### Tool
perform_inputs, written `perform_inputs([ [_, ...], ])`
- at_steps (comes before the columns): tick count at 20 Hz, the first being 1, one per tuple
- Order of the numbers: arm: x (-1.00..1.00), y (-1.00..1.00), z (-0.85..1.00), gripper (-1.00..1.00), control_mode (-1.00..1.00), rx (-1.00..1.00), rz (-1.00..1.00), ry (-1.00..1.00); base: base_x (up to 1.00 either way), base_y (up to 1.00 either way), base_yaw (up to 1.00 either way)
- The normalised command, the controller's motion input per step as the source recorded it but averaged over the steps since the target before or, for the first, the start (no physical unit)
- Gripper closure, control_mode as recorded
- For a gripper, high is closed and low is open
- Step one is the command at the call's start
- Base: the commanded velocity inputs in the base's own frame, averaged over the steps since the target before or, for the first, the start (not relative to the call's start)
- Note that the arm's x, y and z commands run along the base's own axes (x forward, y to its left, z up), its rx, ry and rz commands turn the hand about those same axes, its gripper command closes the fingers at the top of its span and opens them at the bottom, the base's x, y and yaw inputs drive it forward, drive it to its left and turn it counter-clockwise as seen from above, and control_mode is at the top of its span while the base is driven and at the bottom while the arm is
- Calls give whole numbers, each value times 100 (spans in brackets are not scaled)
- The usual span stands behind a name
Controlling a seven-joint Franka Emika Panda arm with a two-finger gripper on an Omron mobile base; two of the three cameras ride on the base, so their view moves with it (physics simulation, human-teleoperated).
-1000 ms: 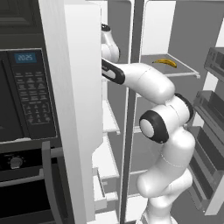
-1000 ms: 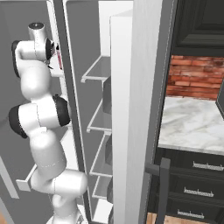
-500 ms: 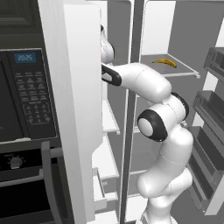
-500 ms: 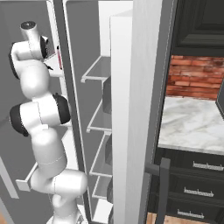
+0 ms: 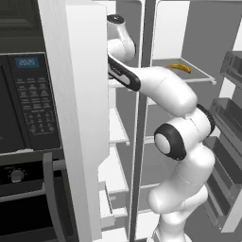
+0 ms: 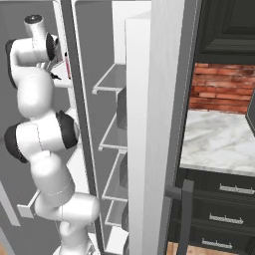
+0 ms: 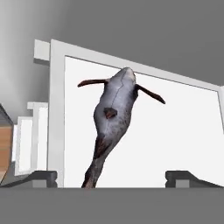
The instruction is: There's a fish in the fridge that needs to be moved to the freezer for freezing. Pick up the fish from the fridge, place it on any shelf in the freezer, and close the fridge and freezer doors when done.
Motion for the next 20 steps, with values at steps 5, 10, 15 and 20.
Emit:
perform_inputs([
  [5,-88,-84,19,-100,-100,0,10,0,0,0,0],
  [10,-100,-85,0,-100,-100,0,7,0,0,0,0],
  [15,-98,-44,-6,-100,-100,1,-30,2,0,0,0],
  [20,-56,-13,0,-100,-100,6,-39,-1,0,0,0],
])
